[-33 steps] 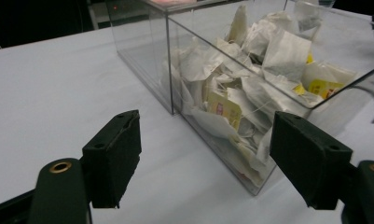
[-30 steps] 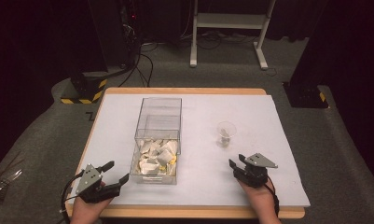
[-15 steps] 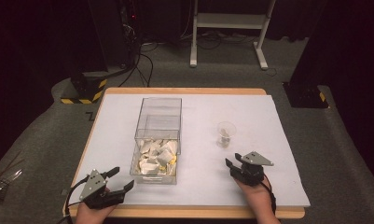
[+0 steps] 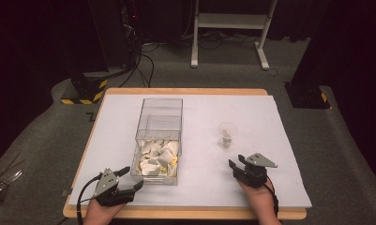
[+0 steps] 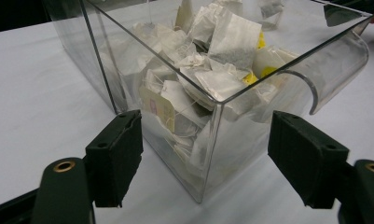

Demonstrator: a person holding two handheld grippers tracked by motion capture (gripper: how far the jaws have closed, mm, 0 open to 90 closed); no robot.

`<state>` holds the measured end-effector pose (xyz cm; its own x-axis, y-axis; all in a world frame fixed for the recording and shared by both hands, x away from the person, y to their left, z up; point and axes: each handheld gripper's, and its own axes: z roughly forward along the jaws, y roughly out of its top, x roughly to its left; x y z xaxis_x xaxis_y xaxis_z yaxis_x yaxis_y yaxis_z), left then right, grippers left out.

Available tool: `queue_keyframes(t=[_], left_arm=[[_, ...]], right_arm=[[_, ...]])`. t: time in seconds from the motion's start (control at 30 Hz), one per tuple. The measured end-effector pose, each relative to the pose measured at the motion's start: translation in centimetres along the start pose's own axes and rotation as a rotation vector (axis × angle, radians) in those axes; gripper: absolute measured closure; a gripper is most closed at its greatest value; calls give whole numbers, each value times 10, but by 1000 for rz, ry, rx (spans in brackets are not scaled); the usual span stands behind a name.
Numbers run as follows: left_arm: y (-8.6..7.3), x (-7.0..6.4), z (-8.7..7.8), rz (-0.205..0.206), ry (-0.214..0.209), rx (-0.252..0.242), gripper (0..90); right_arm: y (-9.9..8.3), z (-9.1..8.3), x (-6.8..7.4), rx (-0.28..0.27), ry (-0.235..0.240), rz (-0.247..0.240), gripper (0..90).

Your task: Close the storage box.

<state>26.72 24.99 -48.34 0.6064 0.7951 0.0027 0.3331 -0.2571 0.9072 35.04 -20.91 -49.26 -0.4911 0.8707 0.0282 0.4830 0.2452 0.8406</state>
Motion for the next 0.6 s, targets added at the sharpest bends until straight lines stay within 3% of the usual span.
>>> queue_keyframes(t=[0.33,0.6], left_arm=[[-3,0,6,8,-8,-8,278],[-1,-4,11,16,21,21,213]], right_arm=[[1,1,-1,1,-5,7,517],[2,1,-4,1,-7,15,516]])
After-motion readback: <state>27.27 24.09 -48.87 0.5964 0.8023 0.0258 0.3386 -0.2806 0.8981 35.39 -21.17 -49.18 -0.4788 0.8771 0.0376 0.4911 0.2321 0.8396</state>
